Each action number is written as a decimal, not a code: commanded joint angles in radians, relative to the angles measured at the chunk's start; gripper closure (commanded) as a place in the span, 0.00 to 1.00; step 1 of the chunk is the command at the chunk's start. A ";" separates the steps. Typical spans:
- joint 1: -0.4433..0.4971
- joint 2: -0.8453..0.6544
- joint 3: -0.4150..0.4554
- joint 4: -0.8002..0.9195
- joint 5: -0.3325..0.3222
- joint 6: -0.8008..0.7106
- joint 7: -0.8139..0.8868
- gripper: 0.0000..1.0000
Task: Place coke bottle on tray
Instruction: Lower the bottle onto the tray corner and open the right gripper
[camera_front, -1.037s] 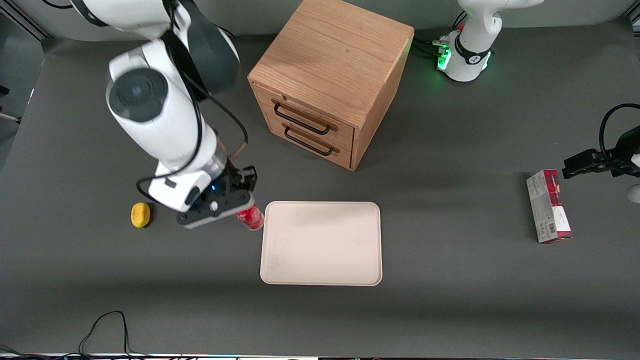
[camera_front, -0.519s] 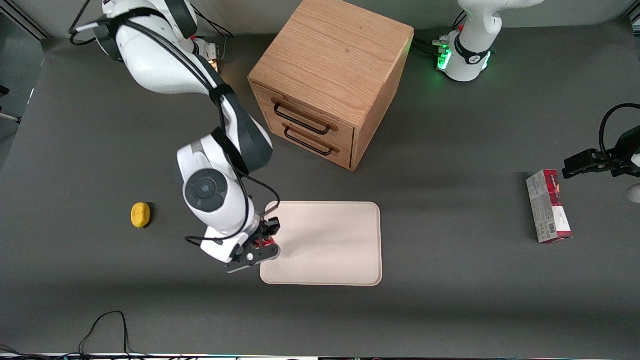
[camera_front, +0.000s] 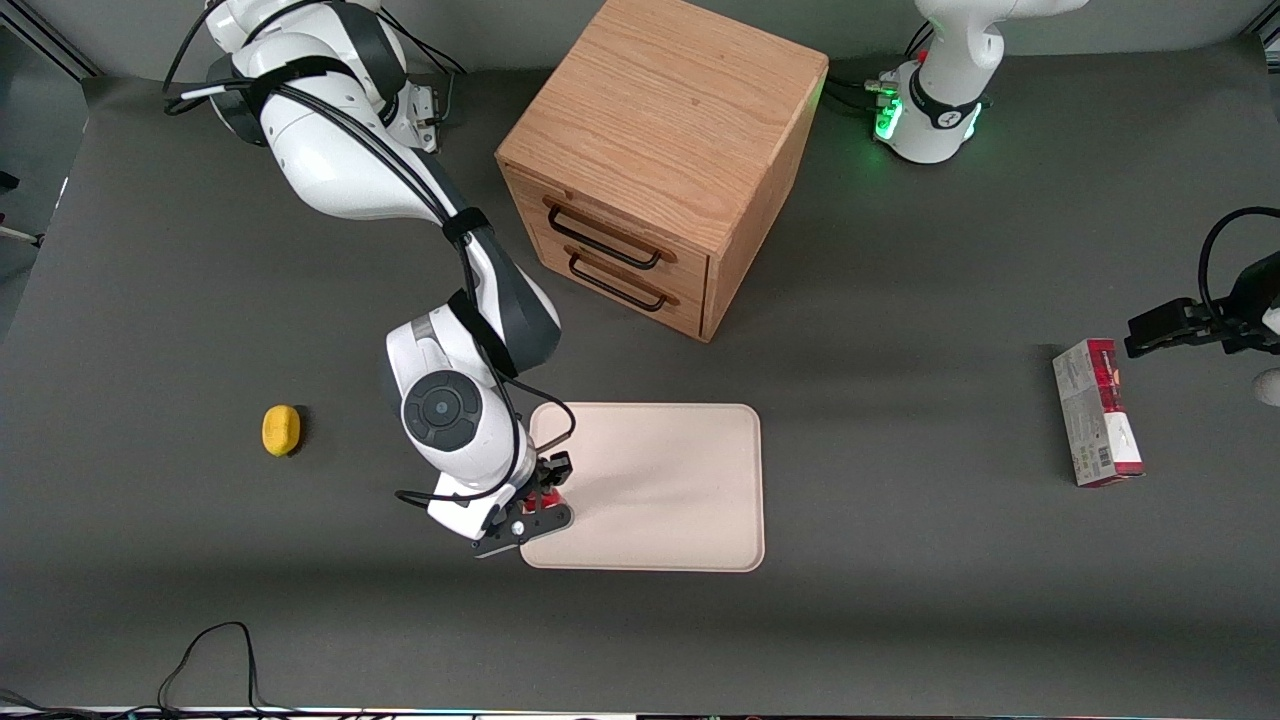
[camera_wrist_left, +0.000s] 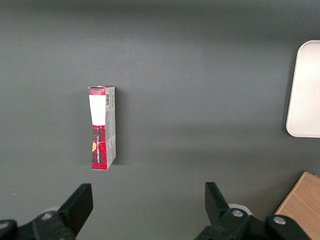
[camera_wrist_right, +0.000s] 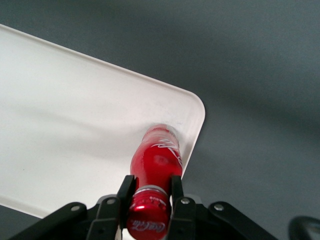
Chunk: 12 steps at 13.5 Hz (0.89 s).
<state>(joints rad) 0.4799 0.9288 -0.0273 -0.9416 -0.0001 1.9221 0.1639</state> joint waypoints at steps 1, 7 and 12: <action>-0.001 0.011 0.003 0.021 -0.015 0.001 -0.003 0.62; -0.003 -0.007 0.000 0.023 -0.015 0.003 0.005 0.00; -0.004 -0.171 -0.005 0.024 -0.021 -0.153 0.008 0.00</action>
<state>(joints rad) 0.4768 0.8427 -0.0320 -0.8969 -0.0040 1.8384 0.1638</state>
